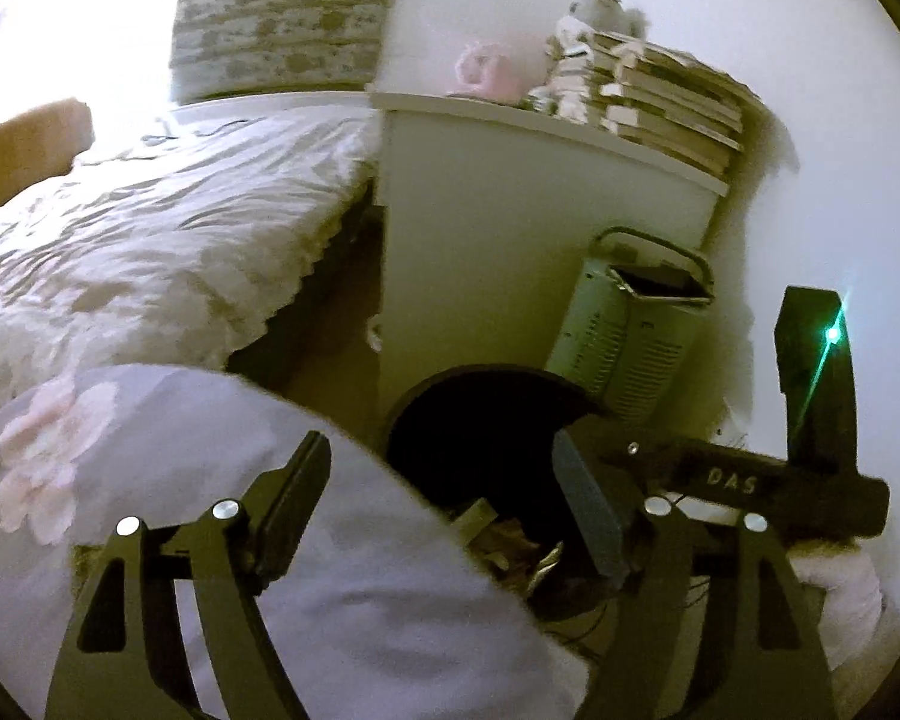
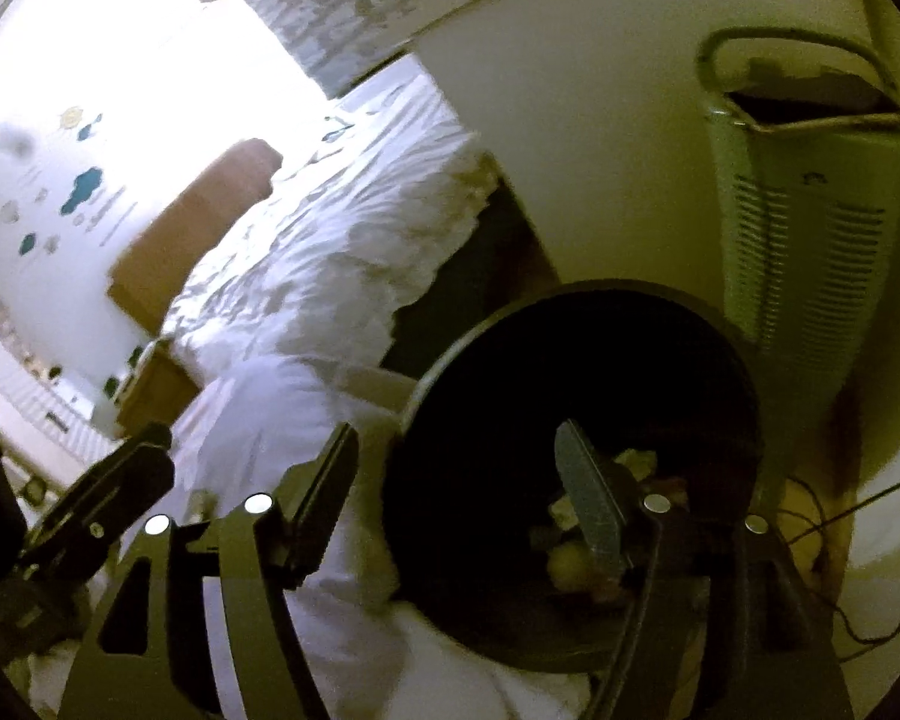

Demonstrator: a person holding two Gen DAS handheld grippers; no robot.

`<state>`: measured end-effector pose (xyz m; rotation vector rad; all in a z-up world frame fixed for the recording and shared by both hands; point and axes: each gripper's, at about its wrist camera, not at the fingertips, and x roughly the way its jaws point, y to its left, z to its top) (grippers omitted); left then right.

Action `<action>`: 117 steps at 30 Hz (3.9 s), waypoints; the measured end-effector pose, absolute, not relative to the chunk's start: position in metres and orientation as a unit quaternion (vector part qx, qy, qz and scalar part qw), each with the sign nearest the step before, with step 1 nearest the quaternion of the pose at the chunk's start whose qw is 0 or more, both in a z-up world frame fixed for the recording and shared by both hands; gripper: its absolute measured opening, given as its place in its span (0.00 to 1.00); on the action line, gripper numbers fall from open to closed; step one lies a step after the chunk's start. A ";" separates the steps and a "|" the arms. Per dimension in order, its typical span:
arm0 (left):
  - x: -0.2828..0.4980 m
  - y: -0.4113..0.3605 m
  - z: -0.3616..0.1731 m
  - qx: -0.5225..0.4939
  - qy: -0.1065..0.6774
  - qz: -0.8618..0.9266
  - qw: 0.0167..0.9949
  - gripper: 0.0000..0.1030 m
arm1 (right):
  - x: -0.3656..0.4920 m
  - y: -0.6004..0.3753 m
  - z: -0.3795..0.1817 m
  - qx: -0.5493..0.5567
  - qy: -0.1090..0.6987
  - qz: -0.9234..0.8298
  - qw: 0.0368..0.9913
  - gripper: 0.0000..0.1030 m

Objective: Collect trash
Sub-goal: 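Carry the dark cup and gold wrapper over the black bin and open both tools, then grasp the orange plastic bag with the left tool while the right tool grasps the black packet, then carry the orange bag and black packet over the black bin and open both tools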

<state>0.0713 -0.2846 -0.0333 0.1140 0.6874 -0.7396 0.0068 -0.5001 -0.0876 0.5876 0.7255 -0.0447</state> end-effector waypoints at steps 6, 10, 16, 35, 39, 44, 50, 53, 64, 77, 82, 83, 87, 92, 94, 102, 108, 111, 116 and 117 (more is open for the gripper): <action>0.070 -0.221 -0.035 0.033 0.341 -0.304 0.889 0.74 | 0.024 -0.456 -0.077 0.250 0.359 0.028 0.899 0.66; 0.064 -0.178 -0.036 0.030 0.344 -0.269 0.899 0.74 | 0.036 -0.419 -0.071 0.225 0.370 0.064 0.899 0.66; 0.048 -0.101 -0.049 0.032 0.354 -0.195 0.914 0.81 | 0.054 -0.359 -0.066 0.184 0.389 0.118 0.895 0.74; 0.009 -0.007 -0.103 0.016 0.421 -0.116 0.899 0.82 | 0.125 -0.212 -0.111 0.058 0.485 0.165 0.857 0.81; 0.016 -0.006 -0.109 0.007 0.440 -0.126 0.889 0.81 | 0.132 -0.183 -0.117 0.016 0.481 0.148 0.864 0.91; 0.023 -0.006 -0.115 0.004 0.463 -0.126 0.877 0.64 | 0.141 -0.153 -0.121 -0.034 0.475 0.134 0.869 0.88; 0.024 0.000 -0.113 0.000 0.461 -0.123 0.879 0.40 | 0.147 -0.137 -0.121 -0.067 0.465 0.129 0.873 0.70; 0.024 0.001 -0.112 -0.004 0.460 -0.127 0.879 0.33 | 0.149 -0.138 -0.122 -0.064 0.463 0.131 0.874 0.69; 0.025 -0.002 -0.108 -0.007 0.447 -0.143 0.883 0.20 | 0.137 -0.164 -0.108 0.026 0.450 0.162 0.878 0.68; 0.047 -0.049 -0.066 0.013 0.402 -0.181 0.898 0.20 | 0.106 -0.246 -0.059 0.130 0.390 0.149 0.899 0.68; 0.059 -0.088 -0.047 0.024 0.375 -0.214 0.902 0.20 | 0.087 -0.292 -0.043 0.159 0.367 0.124 0.908 0.68; 0.061 -0.098 -0.042 0.027 0.369 -0.223 0.902 0.20 | 0.082 -0.300 -0.041 0.163 0.363 0.117 0.910 0.68; 0.069 -0.133 -0.031 0.034 0.350 -0.252 0.902 0.20 | 0.069 -0.336 -0.034 0.181 0.348 0.091 0.915 0.68; 0.072 -0.172 -0.021 0.041 0.335 -0.286 0.897 0.20 | 0.053 -0.382 -0.030 0.203 0.332 0.054 0.920 0.68; 0.075 -0.189 -0.020 0.042 0.333 -0.299 0.893 0.20 | 0.045 -0.398 -0.031 0.210 0.327 0.039 0.920 0.68; 0.079 -0.247 -0.021 0.055 0.326 -0.344 0.879 0.20 | 0.020 -0.455 -0.038 0.238 0.317 -0.007 0.918 0.68; 0.085 -0.286 -0.029 0.062 0.330 -0.368 0.867 0.20 | 0.010 -0.489 -0.049 0.259 0.314 -0.037 0.912 0.68; 0.086 -0.302 -0.032 0.068 0.329 -0.377 0.863 0.20 | 0.009 -0.502 -0.054 0.267 0.316 -0.047 0.909 0.68; 0.090 -0.325 -0.039 0.077 0.332 -0.390 0.855 0.20 | 0.005 -0.524 -0.067 0.283 0.321 -0.061 0.902 0.68; 0.091 -0.331 -0.042 0.080 0.334 -0.393 0.853 0.20 | 0.006 -0.528 -0.070 0.286 0.323 -0.063 0.900 0.68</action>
